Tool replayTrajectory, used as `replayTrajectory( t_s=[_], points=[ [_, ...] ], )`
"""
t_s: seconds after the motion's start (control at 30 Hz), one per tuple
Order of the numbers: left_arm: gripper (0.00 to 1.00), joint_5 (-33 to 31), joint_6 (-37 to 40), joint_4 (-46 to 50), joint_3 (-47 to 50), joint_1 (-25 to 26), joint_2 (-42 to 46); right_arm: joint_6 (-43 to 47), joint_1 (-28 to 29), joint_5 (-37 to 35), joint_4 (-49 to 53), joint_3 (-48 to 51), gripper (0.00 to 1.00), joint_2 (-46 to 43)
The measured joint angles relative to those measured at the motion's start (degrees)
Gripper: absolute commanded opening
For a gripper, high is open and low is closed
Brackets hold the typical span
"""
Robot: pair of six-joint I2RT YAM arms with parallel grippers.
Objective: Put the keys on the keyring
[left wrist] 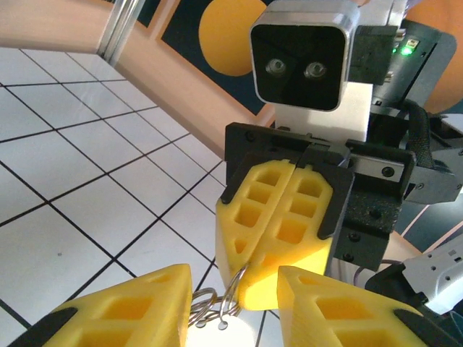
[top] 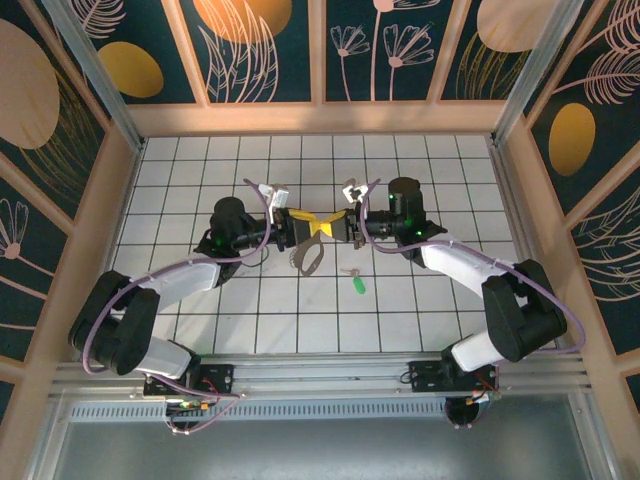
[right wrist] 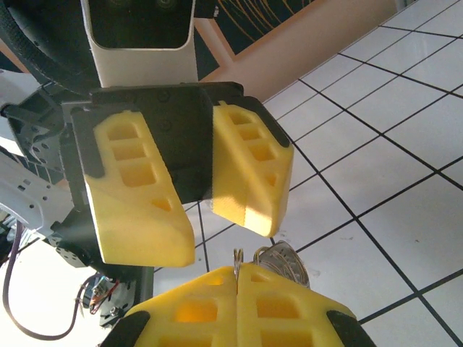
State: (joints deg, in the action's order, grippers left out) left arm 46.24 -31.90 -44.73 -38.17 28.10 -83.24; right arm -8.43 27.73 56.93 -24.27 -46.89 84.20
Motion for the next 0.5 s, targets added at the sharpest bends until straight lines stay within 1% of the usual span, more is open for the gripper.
replayTrajectory(
  t_s=[0.13,0.23,0.5],
  points=[
    [0.42,-0.2,0.4,0.0,0.0,0.0,-0.7,0.0,0.0,0.2,0.0,0.0,0.00,0.0],
    [0.42,-0.2,0.4,0.1,0.0,0.0,-0.9,0.0,0.0,0.2,0.0,0.0,0.00,0.1],
    [0.33,-0.2,0.7,0.3,-0.5,0.4,-0.9,0.0,0.0,0.2,0.0,0.0,0.00,0.8]
  ],
)
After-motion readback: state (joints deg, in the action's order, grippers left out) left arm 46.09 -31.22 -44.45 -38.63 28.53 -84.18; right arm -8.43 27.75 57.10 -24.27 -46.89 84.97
